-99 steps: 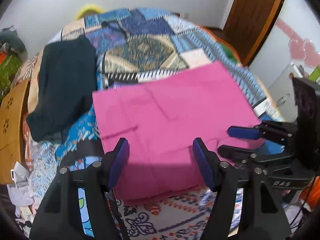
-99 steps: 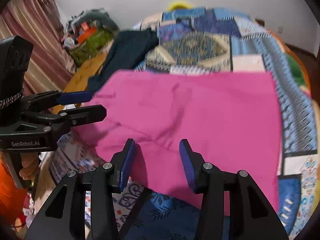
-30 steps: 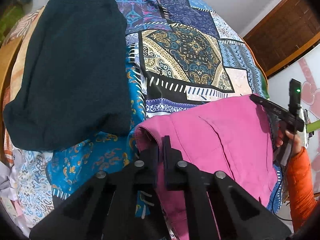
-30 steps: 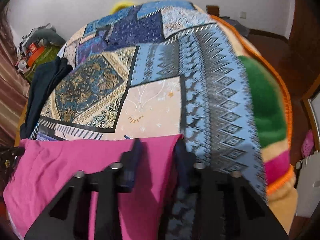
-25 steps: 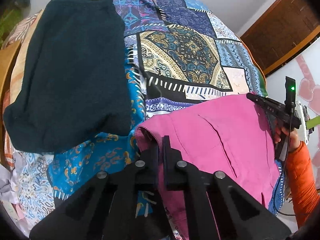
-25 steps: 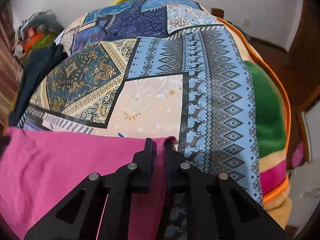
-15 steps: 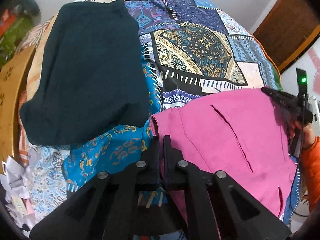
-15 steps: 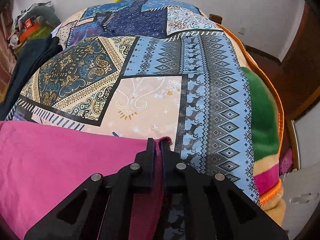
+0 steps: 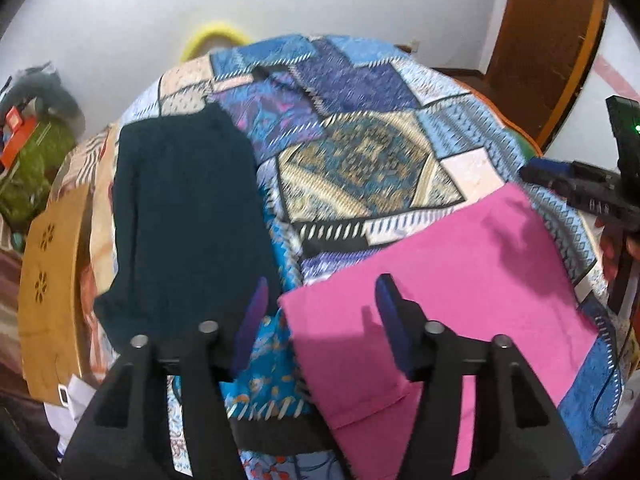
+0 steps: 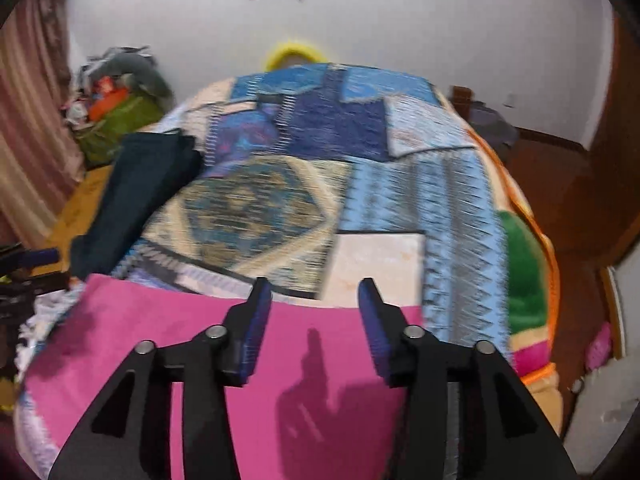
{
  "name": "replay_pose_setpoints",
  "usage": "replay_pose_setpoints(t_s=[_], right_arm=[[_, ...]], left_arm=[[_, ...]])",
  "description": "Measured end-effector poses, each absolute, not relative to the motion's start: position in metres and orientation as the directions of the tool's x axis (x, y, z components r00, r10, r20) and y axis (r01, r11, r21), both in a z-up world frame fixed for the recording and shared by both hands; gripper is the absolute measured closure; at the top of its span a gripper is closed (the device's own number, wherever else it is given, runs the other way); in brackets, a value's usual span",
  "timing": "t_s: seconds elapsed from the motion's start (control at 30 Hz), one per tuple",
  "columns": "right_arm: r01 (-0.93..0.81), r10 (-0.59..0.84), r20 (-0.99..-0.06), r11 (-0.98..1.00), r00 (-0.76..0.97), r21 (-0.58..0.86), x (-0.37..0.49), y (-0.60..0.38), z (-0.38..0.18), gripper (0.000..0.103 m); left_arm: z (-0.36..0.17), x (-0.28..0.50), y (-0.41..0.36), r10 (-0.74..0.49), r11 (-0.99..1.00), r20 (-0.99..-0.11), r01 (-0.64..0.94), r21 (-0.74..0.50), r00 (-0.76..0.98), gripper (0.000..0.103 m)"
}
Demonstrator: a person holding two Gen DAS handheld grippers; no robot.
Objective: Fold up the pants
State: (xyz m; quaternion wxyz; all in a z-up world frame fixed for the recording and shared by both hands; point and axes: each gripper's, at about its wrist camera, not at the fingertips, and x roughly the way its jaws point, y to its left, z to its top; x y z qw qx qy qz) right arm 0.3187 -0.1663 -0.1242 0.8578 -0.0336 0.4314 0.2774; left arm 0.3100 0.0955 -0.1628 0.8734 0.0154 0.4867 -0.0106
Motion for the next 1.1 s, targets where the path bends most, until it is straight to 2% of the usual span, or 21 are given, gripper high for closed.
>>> replay_pose_setpoints(t_s=[0.13, 0.3, 0.47, 0.57, 0.7, 0.87, 1.1], right_arm=[[-0.548, 0.534, -0.741, 0.792, 0.408, 0.269, 0.309, -0.140, -0.125, 0.035], [-0.559, 0.571, -0.765, 0.754, 0.298, 0.345, 0.306, -0.108, -0.149, 0.035], [-0.556, 0.520, -0.841, 0.748, 0.153, 0.362, 0.303, -0.083, -0.188, 0.035], [-0.569, 0.469, -0.880, 0.745, 0.076, 0.348, 0.297, -0.073, -0.212, 0.034], [-0.607, 0.450, -0.890, 0.730, 0.080, 0.314, 0.287, -0.075, -0.214, 0.026], [-0.640, 0.423, -0.901, 0.720, 0.098, 0.269, 0.268, -0.088, -0.208, 0.022], [-0.622, 0.406, -0.904, 0.744, 0.132, 0.244, 0.246, -0.120, -0.194, 0.022]], left_arm=[[-0.163, 0.323, 0.087, -0.018, 0.999, -0.851, 0.042, 0.004, 0.524, 0.031], [-0.188, 0.341, 0.084, -0.010, 1.000, -0.898, 0.025, 0.001, 0.439, 0.020], [-0.221, 0.347, 0.087, -0.024, 1.000, -0.945, 0.020, -0.018, 0.325, 0.020], [-0.231, 0.344, 0.086, 0.018, 0.999, -0.951, 0.026, 0.028, 0.309, 0.017], [-0.235, 0.336, 0.084, 0.016, 0.998, -0.953, 0.052, 0.033, 0.304, 0.014], [-0.230, 0.323, 0.091, -0.020, 0.999, -0.955, 0.034, -0.010, 0.295, 0.014], [-0.218, 0.288, 0.085, 0.024, 0.998, -0.943, 0.055, 0.044, 0.333, 0.014]])
